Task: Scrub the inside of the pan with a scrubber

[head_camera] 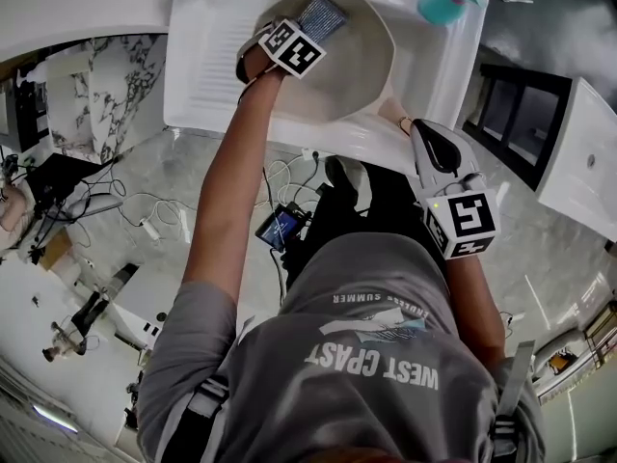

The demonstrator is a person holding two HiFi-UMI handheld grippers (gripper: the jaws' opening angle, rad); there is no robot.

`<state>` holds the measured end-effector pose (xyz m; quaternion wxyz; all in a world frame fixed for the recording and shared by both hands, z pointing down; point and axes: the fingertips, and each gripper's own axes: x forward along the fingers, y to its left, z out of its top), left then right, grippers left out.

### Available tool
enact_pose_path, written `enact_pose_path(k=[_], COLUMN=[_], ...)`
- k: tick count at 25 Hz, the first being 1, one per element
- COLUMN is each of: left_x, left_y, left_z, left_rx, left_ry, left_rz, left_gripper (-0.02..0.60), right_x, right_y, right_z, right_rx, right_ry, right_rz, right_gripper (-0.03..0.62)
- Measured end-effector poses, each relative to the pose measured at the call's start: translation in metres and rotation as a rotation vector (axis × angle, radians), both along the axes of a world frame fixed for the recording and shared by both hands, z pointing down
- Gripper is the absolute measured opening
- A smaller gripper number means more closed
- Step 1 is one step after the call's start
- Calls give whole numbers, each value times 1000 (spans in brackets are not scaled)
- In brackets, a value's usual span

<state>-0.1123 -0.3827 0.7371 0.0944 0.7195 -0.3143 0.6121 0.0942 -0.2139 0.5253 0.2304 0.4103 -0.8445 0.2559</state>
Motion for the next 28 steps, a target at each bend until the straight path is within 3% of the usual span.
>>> enact_pose_path(k=[3, 9, 13, 21, 28], left_x=[-22, -19, 7, 76, 67], left_y=[12, 55, 76, 124, 117], left_z=[1, 20, 27, 23, -23], left_rx=[-28, -123, -170, -225, -119], left_ry=[-32, -102, -71, 65, 149], left_rz=[-6, 120, 166, 270, 165], left_gripper=[11, 11, 11, 11, 9], right_x=[-4, -15, -18, -30, -36], right_y=[1, 1, 6, 13, 24], right_z=[1, 0, 0, -9, -24], right_rx=[-5, -2, -5, 13, 40], right_ry=[-1, -5, 0, 5, 15], right_rz=[-10, -18, -15, -12, -12], right_gripper=[2, 2, 2, 2, 2])
